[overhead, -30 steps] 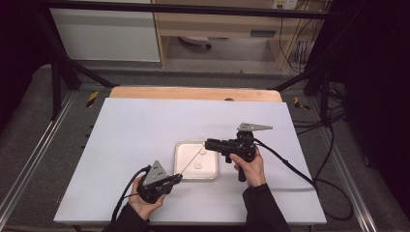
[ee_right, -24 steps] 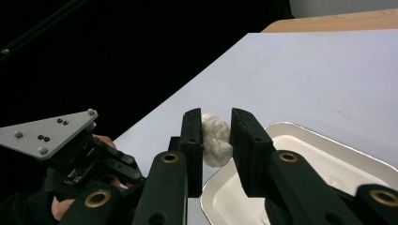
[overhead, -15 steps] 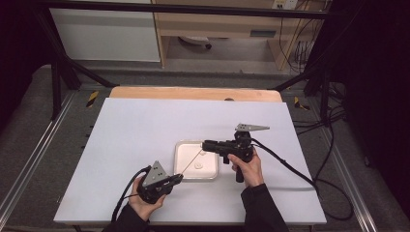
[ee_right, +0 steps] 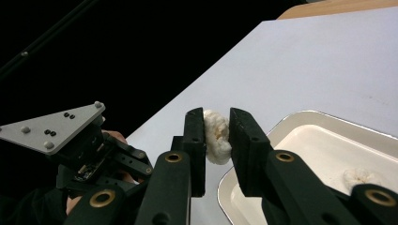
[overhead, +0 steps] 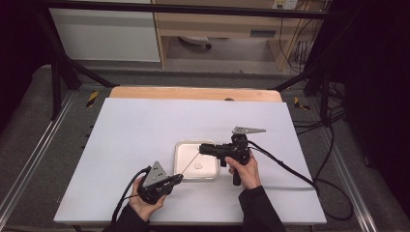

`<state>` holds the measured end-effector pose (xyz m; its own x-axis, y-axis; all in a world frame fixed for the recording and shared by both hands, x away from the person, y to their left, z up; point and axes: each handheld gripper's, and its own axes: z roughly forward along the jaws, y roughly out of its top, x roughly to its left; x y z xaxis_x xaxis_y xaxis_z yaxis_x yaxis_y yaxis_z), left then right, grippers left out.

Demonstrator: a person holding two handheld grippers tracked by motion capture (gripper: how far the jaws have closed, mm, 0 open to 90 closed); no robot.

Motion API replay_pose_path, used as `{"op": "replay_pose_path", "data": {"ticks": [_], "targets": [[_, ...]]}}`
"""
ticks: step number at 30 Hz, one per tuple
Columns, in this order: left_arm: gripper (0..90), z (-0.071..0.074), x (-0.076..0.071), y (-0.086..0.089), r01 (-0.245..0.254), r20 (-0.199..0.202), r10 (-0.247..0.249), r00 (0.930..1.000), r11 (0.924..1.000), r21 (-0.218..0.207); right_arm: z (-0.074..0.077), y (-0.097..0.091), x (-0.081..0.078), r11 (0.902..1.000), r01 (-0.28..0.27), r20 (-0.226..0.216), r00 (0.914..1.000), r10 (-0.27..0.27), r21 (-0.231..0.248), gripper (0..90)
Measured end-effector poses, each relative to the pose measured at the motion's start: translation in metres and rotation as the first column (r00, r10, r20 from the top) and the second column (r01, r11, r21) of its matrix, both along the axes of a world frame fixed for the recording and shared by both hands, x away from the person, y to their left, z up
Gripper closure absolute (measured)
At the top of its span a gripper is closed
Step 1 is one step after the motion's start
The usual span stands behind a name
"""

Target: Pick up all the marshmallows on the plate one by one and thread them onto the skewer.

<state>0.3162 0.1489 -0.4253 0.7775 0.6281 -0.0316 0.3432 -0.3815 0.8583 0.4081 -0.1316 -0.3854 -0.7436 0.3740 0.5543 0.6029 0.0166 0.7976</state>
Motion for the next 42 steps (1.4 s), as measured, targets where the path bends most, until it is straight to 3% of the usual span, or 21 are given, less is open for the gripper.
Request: {"op": "replay_pose_path", "data": {"ticks": [6,21,42], "targets": [[88.3,0.001,0.0,-0.003,0.0,0.003,0.0,1.0,0.9999,-0.011,-0.006,0.005,-0.003,0.9993,-0.038,-0.02,0.9991,0.038,0.001,77.6],[88.3,-0.003,0.003,-0.011,-0.021,-0.031,0.02,0.9993,0.9995,-0.024,-0.02,0.016,-0.013,0.9989,-0.033,-0.003,0.9995,0.032,-0.033,77.5],[88.2,-0.006,0.005,-0.018,-0.03,-0.049,0.029,0.9984,0.9989,-0.036,-0.037,0.03,-0.025,0.9932,-0.071,-0.024,0.9973,0.069,-0.092,77.3]]}}
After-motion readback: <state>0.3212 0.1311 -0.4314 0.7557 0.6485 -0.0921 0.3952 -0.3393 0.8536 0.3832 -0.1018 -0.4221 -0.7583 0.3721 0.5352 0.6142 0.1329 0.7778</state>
